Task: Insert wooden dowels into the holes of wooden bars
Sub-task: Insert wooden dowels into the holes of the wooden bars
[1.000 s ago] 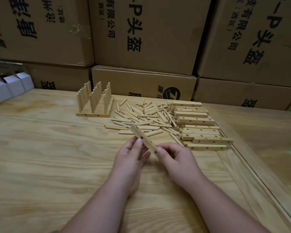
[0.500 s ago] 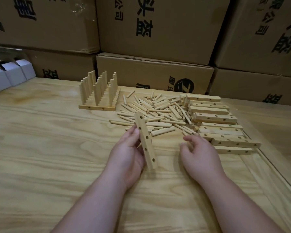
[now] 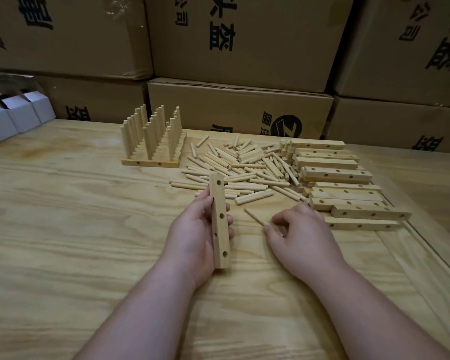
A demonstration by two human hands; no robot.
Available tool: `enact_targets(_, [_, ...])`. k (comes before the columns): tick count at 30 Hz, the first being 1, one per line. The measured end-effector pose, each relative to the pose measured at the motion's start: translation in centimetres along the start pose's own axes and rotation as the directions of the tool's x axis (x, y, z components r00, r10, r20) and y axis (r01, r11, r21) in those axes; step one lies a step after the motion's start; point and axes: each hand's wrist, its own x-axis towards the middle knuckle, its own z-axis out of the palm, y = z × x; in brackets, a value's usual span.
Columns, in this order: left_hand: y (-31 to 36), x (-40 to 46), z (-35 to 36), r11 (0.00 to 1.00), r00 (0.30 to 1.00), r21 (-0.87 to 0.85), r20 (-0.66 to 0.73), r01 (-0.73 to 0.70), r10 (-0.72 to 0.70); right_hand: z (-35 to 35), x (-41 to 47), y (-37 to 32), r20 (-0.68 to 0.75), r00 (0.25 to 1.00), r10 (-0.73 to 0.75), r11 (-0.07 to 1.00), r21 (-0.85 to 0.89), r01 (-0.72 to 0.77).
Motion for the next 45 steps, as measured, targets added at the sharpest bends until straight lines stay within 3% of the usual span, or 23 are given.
enact_targets(3, [-0.3, -0.1, 0.0, 0.999, 0.999, 0.031, 0.036, -0.015, 0.014, 0.2, -0.2, -0.2, -0.043, 0.999, -0.034, 0.998, 0.054, 0.036])
enact_targets(5, [-0.5, -0.1, -0.1, 0.997, 0.999, 0.072, 0.031, -0.039, 0.036, 0.3, -0.2, -0.5, -0.091, 0.995, -0.048, 0.978, 0.2, 0.066])
enact_targets(8, [-0.8, -0.1, -0.1, 0.987, 0.998, 0.147, 0.026, -0.068, 0.065, 0.2, -0.4, -1.0, -0.1, 0.994, -0.041, 0.868, 0.489, 0.085])
enact_targets(12, [-1.1, 0.0, -0.4, 0.98, 0.997, 0.185, 0.039, -0.069, 0.063, -0.1, -0.7, -1.3, -0.191, 0.98, -0.052, 0.719, 0.674, 0.169])
enact_targets(18, [-1.2, 0.1, -0.3, 0.973, 0.995, 0.208, 0.034, -0.1, 0.095, -0.4, -0.7, -1.2, -0.32, 0.947, 0.011, 0.679, 0.698, 0.228])
enact_targets(31, [-1.0, -0.7, 0.0, 0.951, 0.992, 0.286, 0.082, -0.119, 0.099, -0.6, -1.2, -2.0, -0.42, 0.907, 0.008, 0.537, 0.767, 0.351])
enact_targets(45, [-1.4, -0.4, -0.2, 0.93, 0.987, 0.333, 0.067, -0.157, 0.143, -0.6, -1.5, -2.6, -0.453, 0.892, -0.002, 0.533, 0.754, 0.384])
